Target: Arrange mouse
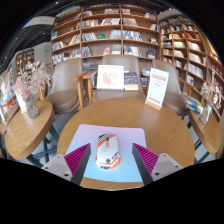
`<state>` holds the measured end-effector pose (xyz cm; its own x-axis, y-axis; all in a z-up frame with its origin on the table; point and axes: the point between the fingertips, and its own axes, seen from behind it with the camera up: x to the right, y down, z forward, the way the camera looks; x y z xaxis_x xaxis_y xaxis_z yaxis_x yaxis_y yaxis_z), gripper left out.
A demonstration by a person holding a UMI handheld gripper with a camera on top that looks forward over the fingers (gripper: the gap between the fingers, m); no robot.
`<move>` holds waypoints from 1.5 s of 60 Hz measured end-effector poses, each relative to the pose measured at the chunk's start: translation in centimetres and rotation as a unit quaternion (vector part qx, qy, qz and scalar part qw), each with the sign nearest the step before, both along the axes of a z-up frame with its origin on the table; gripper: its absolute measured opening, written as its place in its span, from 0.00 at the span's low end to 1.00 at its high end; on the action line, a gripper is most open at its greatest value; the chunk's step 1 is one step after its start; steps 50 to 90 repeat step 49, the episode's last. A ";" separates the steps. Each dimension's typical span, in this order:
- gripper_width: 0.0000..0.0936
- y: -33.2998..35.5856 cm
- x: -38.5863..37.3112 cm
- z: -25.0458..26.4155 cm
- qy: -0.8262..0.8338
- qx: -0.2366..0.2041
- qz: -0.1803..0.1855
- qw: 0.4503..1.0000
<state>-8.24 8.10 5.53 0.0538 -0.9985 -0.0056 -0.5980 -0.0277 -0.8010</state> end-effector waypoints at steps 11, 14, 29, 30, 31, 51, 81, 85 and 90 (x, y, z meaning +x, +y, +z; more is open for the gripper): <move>0.91 -1.7 -8.1 4.8 -0.019 -0.012 -0.001 1.000; 0.91 -2.1 -10.6 5.5 -0.019 -0.015 -0.004 1.000; 0.91 -3.2 -19.9 6.7 -0.032 -0.015 0.003 0.999; 0.91 -3.3 -20.4 6.5 -0.031 -0.014 0.003 0.999; 0.91 -3.3 -20.8 6.5 -0.029 -0.012 0.004 0.999; 0.92 -4.9 -24.4 5.2 -0.029 -0.014 0.000 0.999; 0.92 -4.9 -24.4 5.2 -0.029 -0.014 0.000 0.999; 0.92 -4.9 -24.4 5.2 -0.029 -0.014 0.000 0.999; 0.92 -4.9 -24.4 5.2 -0.029 -0.014 0.000 0.999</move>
